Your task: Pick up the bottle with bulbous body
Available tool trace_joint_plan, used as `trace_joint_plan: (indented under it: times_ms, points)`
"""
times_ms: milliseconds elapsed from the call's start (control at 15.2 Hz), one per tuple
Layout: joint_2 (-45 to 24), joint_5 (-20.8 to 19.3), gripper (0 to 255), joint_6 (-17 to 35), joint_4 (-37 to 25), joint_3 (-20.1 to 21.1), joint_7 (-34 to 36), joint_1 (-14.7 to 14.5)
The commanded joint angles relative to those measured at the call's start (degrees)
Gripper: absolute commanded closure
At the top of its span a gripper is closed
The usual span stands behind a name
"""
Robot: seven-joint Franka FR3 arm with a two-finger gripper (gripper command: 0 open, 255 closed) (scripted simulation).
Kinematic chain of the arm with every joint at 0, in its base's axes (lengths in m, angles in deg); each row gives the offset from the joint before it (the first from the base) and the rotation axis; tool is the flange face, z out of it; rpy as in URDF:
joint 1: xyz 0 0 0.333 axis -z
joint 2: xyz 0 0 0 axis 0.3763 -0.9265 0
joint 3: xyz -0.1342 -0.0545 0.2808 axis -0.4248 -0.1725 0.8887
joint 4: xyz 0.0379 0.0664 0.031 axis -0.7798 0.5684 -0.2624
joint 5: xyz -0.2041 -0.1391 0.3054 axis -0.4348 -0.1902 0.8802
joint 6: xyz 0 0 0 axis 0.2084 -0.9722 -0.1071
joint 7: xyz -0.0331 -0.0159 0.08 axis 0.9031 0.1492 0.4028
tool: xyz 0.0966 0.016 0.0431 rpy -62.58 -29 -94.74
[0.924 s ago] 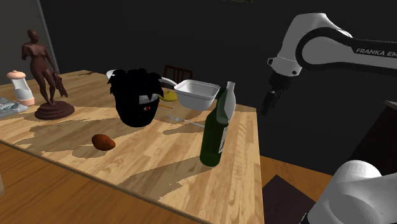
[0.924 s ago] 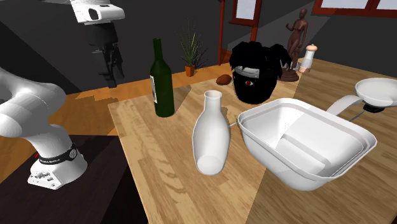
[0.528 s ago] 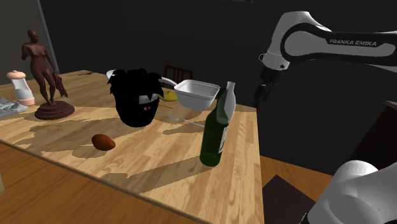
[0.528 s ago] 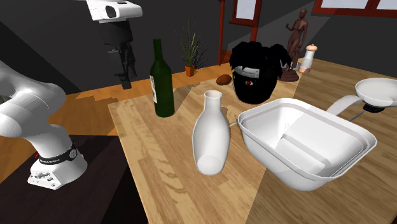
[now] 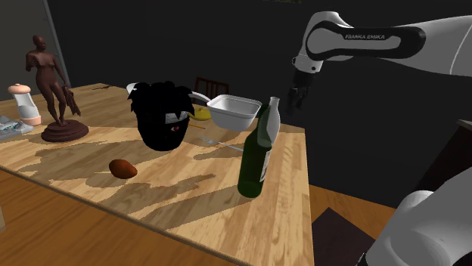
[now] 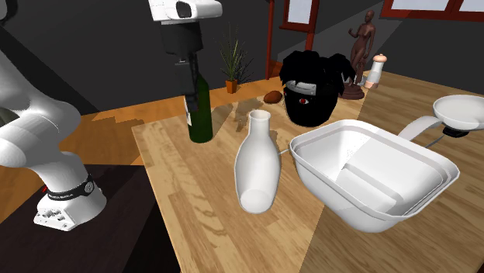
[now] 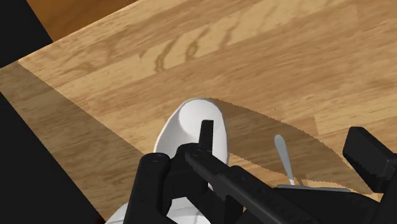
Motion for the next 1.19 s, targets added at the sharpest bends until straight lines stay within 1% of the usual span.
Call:
trace_joint_plan:
  times_ms: [0, 330, 594, 660, 1122]
  points:
    - [-5.12, 0.79, 0, -0.51, -5.43, -1.09, -1.52, 0.22]
    - [-17.85, 3.66, 0, -3.71, -20.57, -3.09, -4.8, 1.21]
    - [-29.52, 6.71, 0, -8.49, -36.21, -4.16, -7.2, 3.03]
    - [-30.79, 7.03, 0, -9.12, -38.03, -4.19, -7.4, 3.31]
    - [-28.83, 6.61, 0, -2.37, -29.35, -4.04, -7.33, 2.91]
